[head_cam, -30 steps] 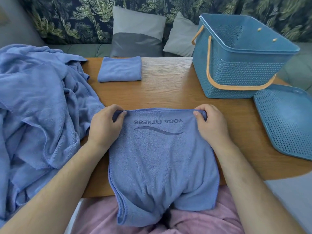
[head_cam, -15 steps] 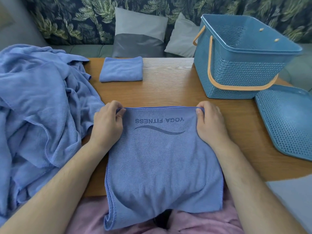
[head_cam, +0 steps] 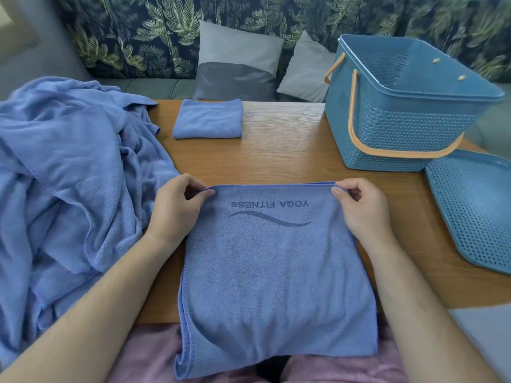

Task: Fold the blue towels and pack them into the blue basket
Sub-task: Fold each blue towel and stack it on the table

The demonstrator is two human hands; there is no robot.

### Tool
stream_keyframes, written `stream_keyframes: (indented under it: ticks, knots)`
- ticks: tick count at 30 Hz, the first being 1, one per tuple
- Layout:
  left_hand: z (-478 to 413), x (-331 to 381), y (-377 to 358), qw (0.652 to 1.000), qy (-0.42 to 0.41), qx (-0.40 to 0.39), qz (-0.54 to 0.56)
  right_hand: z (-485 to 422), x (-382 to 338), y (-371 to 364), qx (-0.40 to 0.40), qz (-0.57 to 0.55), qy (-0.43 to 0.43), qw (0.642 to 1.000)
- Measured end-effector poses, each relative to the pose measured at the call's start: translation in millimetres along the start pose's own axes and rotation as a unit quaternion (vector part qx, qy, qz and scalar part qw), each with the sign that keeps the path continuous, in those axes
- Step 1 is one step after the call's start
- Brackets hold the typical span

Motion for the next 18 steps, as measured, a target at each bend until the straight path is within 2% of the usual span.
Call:
stream_keyframes:
  ticks: [7, 13, 18]
  knots:
    - [1.4, -1.2, -0.1, 1.0, 0.008, 0.007, 0.009, 0.5, -2.2, 2.4, 0.007, -0.019, 0.007, 1.0]
    - [4.1, 9.2, -4.1, 0.991, -0.073, 0.004, -0.113, -0.5, -1.0, 3.2, 0.013, -0.024, 0.01, 1.0]
    - [3.4, 7.1, -0.6, 0.988, -0.1, 0.018, -0.117, -0.7, -1.6, 3.0, 0.012, -0.023, 0.013, 1.0]
Point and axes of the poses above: each hand's wrist, its own z-axis away from the middle knuckle, its own y-axis out of the back of the hand, x = y × z, the point moved 2 cm from there along -z, towards the middle knuckle, and after that the axes turned 4 degrees about -x, right-handed, at the moved point
